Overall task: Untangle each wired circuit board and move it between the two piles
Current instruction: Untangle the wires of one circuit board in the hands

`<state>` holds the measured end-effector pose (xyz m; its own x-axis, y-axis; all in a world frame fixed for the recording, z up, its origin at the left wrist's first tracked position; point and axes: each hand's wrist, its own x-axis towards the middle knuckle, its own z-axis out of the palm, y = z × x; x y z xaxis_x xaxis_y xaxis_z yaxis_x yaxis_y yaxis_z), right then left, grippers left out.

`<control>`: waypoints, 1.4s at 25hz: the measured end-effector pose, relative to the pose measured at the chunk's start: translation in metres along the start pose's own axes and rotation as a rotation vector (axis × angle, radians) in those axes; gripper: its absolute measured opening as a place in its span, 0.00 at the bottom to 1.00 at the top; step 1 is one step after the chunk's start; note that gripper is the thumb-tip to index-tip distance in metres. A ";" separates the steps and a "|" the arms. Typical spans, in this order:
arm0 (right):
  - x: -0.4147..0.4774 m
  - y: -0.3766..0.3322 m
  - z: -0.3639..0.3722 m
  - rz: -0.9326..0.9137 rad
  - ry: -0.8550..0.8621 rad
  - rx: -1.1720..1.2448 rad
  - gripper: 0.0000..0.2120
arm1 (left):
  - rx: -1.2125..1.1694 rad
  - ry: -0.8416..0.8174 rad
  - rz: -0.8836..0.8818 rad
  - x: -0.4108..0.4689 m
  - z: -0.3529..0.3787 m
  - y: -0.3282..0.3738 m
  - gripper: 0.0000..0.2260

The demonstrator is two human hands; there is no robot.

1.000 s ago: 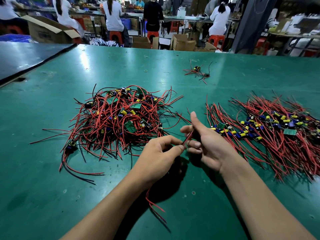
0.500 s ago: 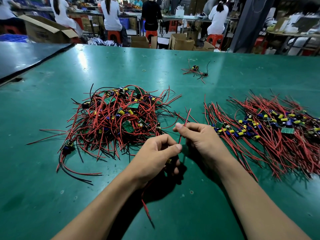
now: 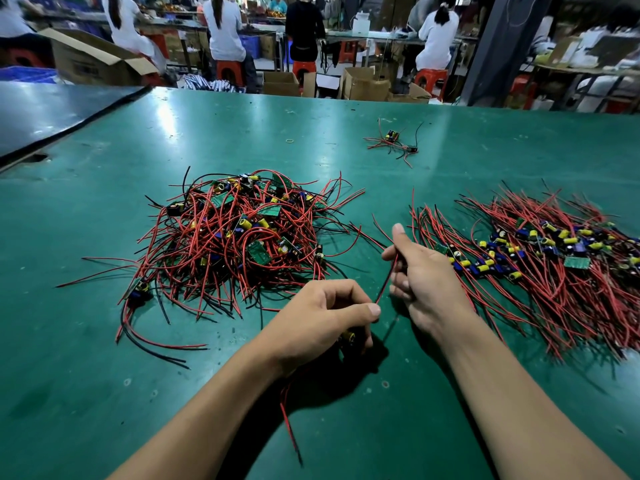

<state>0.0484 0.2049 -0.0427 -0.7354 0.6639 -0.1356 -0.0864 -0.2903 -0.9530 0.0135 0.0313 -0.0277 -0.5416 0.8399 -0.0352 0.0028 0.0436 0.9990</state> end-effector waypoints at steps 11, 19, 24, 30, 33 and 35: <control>-0.015 0.007 0.008 -0.242 -0.290 -0.562 0.08 | -0.615 0.213 0.016 0.004 -0.015 0.019 0.17; -0.038 0.013 0.026 -0.645 -0.398 -0.762 0.20 | -0.595 0.399 0.119 0.004 -0.018 0.018 0.22; -0.039 0.002 0.034 -0.391 -0.372 -0.237 0.15 | -0.594 0.362 0.132 0.005 -0.021 0.015 0.22; -0.034 -0.014 0.023 -0.013 -0.539 0.061 0.15 | -0.643 0.189 0.045 0.005 -0.019 0.010 0.16; -0.034 -0.012 0.015 0.086 -0.649 0.027 0.19 | -0.655 0.099 -0.098 0.004 -0.016 0.014 0.11; -0.033 -0.009 0.011 0.117 -0.671 -0.015 0.21 | -0.556 0.065 -0.135 0.005 -0.013 0.013 0.16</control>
<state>0.0656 0.1782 -0.0262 -0.9974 0.0558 -0.0457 0.0254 -0.3212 -0.9467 0.0000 0.0288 -0.0149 -0.5571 0.8108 -0.1793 -0.5032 -0.1578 0.8497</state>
